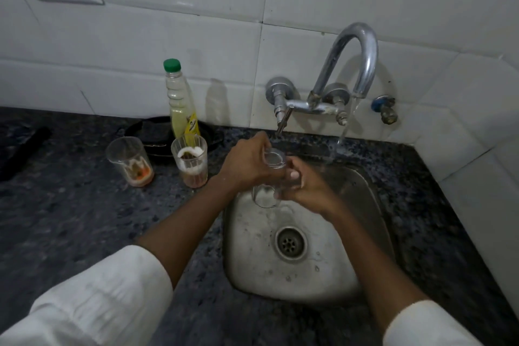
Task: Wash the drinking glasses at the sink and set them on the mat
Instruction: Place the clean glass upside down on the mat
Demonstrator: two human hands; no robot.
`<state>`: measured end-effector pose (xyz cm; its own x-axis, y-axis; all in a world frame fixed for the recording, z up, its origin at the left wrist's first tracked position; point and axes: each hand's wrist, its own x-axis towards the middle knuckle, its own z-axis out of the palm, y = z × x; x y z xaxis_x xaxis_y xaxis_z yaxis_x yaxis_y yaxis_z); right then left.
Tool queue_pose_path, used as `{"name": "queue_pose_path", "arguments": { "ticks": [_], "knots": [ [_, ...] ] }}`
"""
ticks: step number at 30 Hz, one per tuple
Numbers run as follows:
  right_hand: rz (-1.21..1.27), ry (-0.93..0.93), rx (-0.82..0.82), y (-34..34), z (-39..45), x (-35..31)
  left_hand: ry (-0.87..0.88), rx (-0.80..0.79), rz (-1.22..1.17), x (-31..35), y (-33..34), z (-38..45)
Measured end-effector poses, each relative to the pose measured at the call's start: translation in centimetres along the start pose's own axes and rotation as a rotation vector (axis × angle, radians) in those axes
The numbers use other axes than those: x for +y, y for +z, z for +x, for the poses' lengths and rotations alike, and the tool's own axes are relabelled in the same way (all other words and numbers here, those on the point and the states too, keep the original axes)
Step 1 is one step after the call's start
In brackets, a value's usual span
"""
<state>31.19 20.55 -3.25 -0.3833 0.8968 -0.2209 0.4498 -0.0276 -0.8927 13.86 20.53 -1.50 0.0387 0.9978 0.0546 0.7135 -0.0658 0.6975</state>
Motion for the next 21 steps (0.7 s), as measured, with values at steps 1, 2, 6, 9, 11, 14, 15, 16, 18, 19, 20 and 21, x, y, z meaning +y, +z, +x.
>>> {"name": "queue_pose_path", "arguments": {
  "ticks": [1, 2, 6, 9, 11, 14, 15, 16, 18, 19, 20, 21],
  "knots": [
    [0.075, -0.043, 0.005, 0.7, -0.6, 0.0, 0.006, -0.001, 0.000, 0.7, 0.0, -0.4],
    [0.126, -0.071, 0.048, 1.4, -1.1, -0.1, 0.014, -0.001, 0.006, 1.2, 0.1, -0.9],
    [0.040, -0.061, 0.333, 2.4, -3.1, -1.0, 0.039, -0.099, -0.056, 3.1, -0.5, -3.5],
    [-0.008, -0.110, 0.328, 1.8, -5.2, -1.5, -0.015, -0.268, -0.348, 3.6, -2.3, -6.1],
    [-0.055, -0.133, 0.280, 1.6, -6.2, -2.4, -0.041, -0.250, -0.451, 2.9, -4.2, -8.0],
    [-0.181, -0.164, 0.226, 2.3, -6.7, -4.0, -0.077, -0.172, -0.436, 0.2, -7.6, -10.7],
    [-0.206, -0.176, 0.213, 2.9, -6.6, -4.8, -0.091, -0.169, -0.425, -0.7, -8.7, -11.6],
    [-0.223, -0.185, 0.202, 3.6, -6.4, -5.6, -0.115, -0.168, -0.418, -1.7, -9.7, -12.5],
    [-0.240, -0.214, 0.172, 5.4, -5.6, -7.7, -0.171, -0.137, -0.409, -3.7, -11.9, -14.4],
    [-0.241, -0.234, 0.149, 6.6, -5.1, -8.9, -0.199, -0.112, -0.397, -4.8, -13.1, -15.3],
    [-0.244, -0.259, 0.121, 8.0, -4.6, -10.2, -0.221, -0.083, -0.389, -6.1, -14.2, -16.1],
    [-0.254, -0.287, 0.091, 9.5, -3.9, -11.6, -0.243, -0.056, -0.394, -7.3, -15.4, -16.9]
  ]
}}
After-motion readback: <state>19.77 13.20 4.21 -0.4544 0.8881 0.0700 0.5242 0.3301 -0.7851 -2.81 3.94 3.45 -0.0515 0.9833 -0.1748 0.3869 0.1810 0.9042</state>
